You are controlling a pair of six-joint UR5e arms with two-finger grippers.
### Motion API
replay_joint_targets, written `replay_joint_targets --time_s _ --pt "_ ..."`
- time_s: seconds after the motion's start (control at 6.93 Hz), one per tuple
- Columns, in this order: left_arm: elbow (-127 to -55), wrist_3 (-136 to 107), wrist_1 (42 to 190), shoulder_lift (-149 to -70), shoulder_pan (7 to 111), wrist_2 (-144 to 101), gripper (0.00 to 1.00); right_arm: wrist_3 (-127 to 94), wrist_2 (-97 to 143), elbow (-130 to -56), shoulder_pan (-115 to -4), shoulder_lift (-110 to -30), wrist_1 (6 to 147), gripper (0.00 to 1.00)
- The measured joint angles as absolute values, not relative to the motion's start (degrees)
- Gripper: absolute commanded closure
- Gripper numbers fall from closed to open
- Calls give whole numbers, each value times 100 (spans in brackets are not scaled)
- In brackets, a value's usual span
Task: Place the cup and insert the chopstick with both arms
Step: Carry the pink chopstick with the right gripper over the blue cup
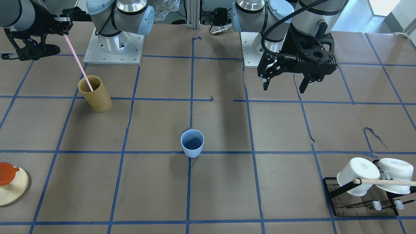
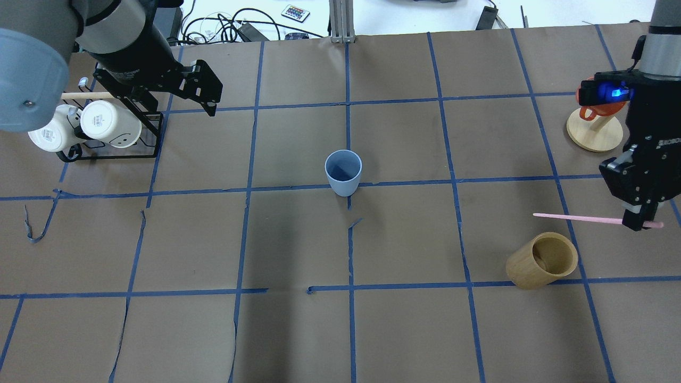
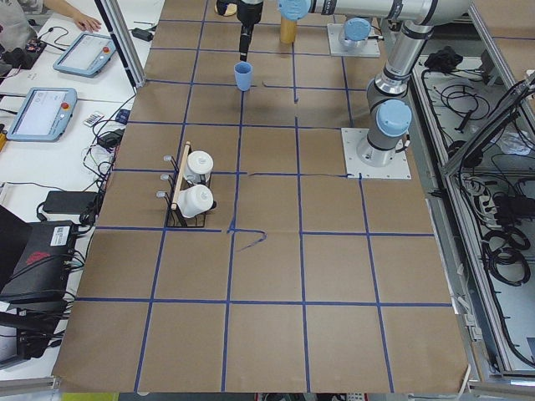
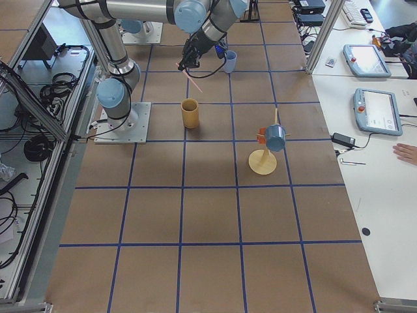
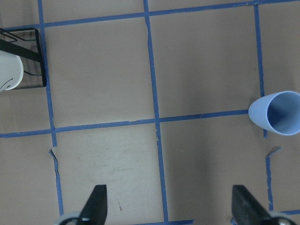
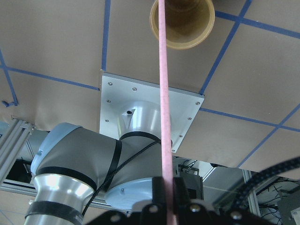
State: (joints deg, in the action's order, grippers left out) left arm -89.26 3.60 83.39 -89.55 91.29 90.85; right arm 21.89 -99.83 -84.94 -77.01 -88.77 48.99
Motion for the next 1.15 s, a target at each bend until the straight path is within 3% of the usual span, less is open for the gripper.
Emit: replay_joint_targets --time_s 0.14,1.15 --pt "-8928 324 8318 -8951 9125 9084 0 2043 -9876 -8334 -7821 -8725 4886 89" --pt "-8916 295 8323 -8967 9138 9044 0 1136 -9395 -6403 -10002 -7065 4722 88"
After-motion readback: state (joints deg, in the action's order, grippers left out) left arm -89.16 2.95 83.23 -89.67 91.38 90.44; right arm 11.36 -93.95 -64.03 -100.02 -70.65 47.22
